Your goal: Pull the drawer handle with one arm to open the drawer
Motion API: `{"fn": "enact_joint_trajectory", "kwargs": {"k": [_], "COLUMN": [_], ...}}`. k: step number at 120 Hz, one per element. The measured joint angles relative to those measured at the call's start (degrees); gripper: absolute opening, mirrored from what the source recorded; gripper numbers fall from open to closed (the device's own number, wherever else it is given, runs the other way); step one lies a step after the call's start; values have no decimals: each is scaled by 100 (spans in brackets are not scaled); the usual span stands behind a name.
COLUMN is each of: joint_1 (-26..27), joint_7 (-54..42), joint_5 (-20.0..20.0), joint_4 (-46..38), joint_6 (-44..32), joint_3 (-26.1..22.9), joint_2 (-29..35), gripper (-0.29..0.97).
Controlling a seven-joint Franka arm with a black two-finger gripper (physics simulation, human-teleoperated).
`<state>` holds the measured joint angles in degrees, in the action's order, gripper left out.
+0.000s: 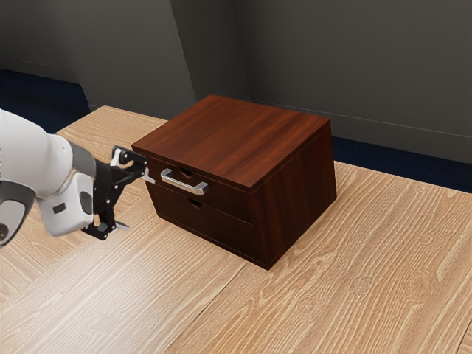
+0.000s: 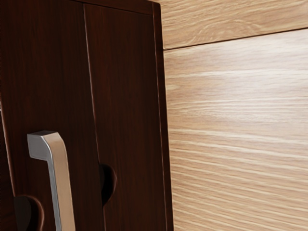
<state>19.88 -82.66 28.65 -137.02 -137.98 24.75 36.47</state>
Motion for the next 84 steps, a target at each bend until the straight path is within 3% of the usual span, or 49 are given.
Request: {"fn": "enact_joint_trajectory", "kwargs": {"k": [84], "joint_1": [-269], "joint_7": [41], "joint_5": [24], "joint_4": [-28], "joint_6": [-816], "joint_3": [4], "joint_2": [-713], "gripper": [68]}}
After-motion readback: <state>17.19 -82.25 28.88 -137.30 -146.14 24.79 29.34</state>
